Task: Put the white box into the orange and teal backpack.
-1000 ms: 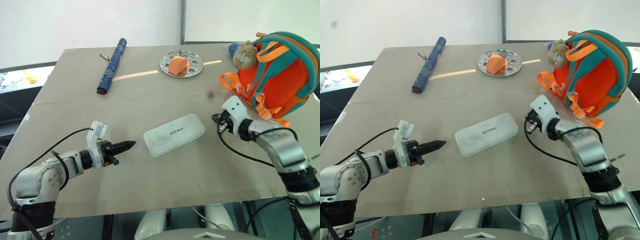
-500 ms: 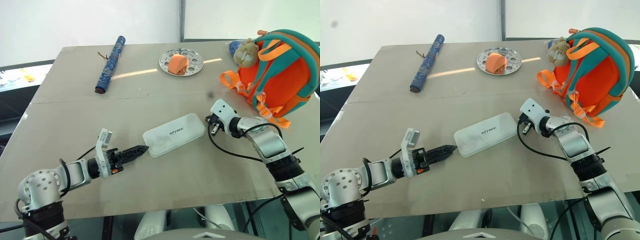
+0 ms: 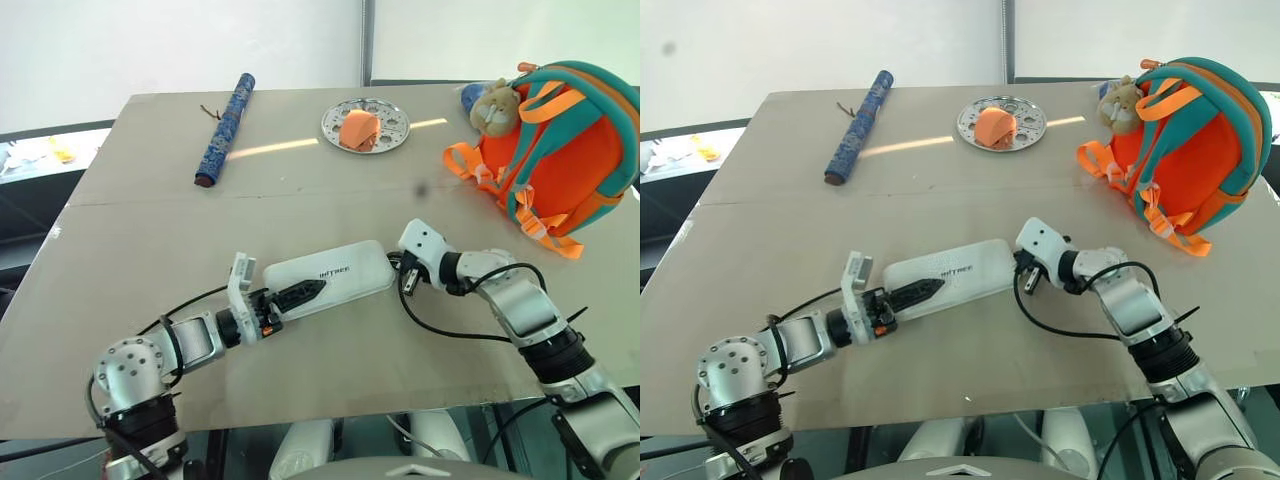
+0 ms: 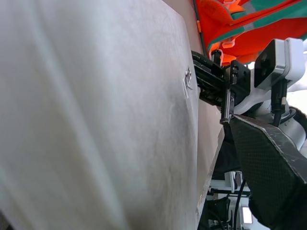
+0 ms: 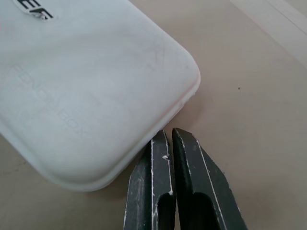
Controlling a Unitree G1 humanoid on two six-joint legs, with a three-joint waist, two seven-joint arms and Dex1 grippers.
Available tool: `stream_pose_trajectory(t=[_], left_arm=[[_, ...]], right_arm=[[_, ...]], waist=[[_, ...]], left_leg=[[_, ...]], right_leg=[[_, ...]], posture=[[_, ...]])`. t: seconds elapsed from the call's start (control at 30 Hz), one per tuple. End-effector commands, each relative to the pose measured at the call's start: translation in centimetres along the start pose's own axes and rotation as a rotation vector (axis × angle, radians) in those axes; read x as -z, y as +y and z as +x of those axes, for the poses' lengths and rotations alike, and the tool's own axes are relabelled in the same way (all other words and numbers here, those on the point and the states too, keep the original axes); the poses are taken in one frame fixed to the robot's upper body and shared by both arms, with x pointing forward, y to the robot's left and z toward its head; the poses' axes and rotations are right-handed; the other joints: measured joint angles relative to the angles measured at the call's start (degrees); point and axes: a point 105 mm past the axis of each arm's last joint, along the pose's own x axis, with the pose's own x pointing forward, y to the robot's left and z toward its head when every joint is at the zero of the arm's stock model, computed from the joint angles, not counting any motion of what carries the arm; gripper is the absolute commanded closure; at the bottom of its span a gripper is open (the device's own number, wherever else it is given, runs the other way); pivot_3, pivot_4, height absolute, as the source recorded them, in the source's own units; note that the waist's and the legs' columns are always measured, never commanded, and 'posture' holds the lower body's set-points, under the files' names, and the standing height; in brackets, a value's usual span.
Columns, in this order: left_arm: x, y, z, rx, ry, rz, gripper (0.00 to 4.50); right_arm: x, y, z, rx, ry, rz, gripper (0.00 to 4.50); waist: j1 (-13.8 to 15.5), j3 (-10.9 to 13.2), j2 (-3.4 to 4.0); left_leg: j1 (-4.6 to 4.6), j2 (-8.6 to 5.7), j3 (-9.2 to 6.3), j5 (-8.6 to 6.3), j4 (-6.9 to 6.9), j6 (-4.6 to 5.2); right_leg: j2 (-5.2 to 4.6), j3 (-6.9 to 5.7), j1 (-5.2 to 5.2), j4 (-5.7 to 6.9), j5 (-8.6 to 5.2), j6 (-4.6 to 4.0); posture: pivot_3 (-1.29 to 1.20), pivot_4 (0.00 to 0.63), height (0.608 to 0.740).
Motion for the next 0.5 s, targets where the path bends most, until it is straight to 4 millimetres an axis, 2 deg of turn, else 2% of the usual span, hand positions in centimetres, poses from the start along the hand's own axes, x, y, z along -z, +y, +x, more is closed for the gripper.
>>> stream_pose_trajectory(t=[0.03, 0.07, 0.17, 0.23, 0.27, 0.3, 0.33, 0.37, 0.43, 0.5], left_arm=[[0.4, -0.5, 0.9, 0.052, 0.011, -0.023, 1.03], [0.4, -0.5, 1.0, 0.061, 0.009, -0.026, 1.29], [0.0, -0.9, 1.1, 0.088, -0.017, -0.033, 2.74], [-0.1, -1.1, 1.2, 0.102, -0.024, -0.029, 3.40], [-0.2, -1.3, 1.2, 0.109, -0.027, -0.026, 3.41], [-0.3, -1.5, 1.2, 0.118, -0.033, -0.023, 3.41], [-0.6, -1.7, 1.2, 0.129, -0.043, -0.014, 3.41], [-0.9, -2.0, 1.3, 0.140, -0.053, -0.006, 3.41], [-1.2, -2.4, 1.2, 0.153, -0.065, 0.007, 3.41], [-1.9, -2.8, 1.4, 0.160, -0.090, 0.039, 3.41]], right_arm=[[-1.5, 0.5, -0.1, 0.003, -0.070, -0.007, 4.50], [-1.4, 0.4, -0.2, 0.012, -0.070, 0.006, 4.50], [-0.5, -0.7, -1.5, 0.065, -0.056, 0.048, 4.50], [-0.1, -1.9, -2.8, 0.144, -0.069, 0.085, 4.50], [-0.3, -2.4, -3.7, 0.178, -0.092, 0.117, 3.97], [-0.4, -2.9, -4.7, 0.214, -0.109, 0.136, 3.66], [-0.6, -3.6, -6.2, 0.266, -0.127, 0.161, 3.12], [-0.9, -4.3, -7.8, 0.323, -0.148, 0.181, 2.79], [-1.5, -5.0, -9.9, 0.397, -0.179, 0.209, 1.89], [-3.0, -6.1, -13.8, 0.531, -0.232, 0.233, 0.95]], waist=[[0.01, 0.00, 0.00], [-0.01, 0.00, 0.00], [0.12, 0.00, -0.01], [0.32, 0.00, -0.01], [0.28, 0.00, -0.01], [0.32, 0.00, -0.01], [0.28, 0.00, -0.01], [0.48, 0.01, 0.01], [0.62, 0.01, 0.01], [0.83, 0.02, 0.02]], left_leg=[[0.01, 0.00, 0.00, 0.01, 0.00, -0.01], [0.01, 0.00, -0.01, 0.01, 0.00, -0.01], [0.00, 0.00, -0.02, 0.01, -0.01, -0.02], [-0.01, -0.01, -0.03, 0.01, 0.00, -0.01], [-0.01, -0.01, -0.03, 0.01, 0.00, -0.01], [-0.01, -0.01, -0.02, 0.01, 0.00, -0.01], [-0.02, 0.00, -0.03, 0.01, -0.02, -0.01], [-0.01, 0.00, -0.02, 0.01, -0.02, -0.01], [-0.05, 0.00, -0.05, 0.01, -0.02, -0.01], [-0.06, 0.01, -0.03, 0.01, -0.03, -0.01]], right_leg=[[0.00, 0.00, 0.01, 0.00, 0.00, 0.00], [0.01, -0.01, 0.01, 0.00, 0.00, 0.00], [0.01, -0.01, 0.00, -0.02, 0.00, -0.01], [-0.01, -0.02, 0.01, -0.03, 0.00, -0.01], [-0.01, -0.02, 0.01, -0.04, 0.00, -0.01], [0.00, -0.01, 0.01, -0.04, 0.00, -0.01], [0.00, -0.01, 0.00, -0.03, 0.00, -0.01], [0.01, 0.00, 0.00, -0.03, 0.00, -0.01], [0.01, -0.02, -0.02, -0.04, 0.00, -0.01], [0.01, -0.01, -0.03, -0.04, 0.00, -0.01]], posture=[[0.00, 0.150, 0.733], [0.00, 0.150, 0.733], [0.00, 0.150, 0.733], [0.00, 0.150, 0.733], [0.00, 0.150, 0.733], [0.00, 0.150, 0.733], [0.00, 0.150, 0.733], [0.00, 0.150, 0.733], [0.00, 0.150, 0.733], [0.00, 0.150, 0.733]])
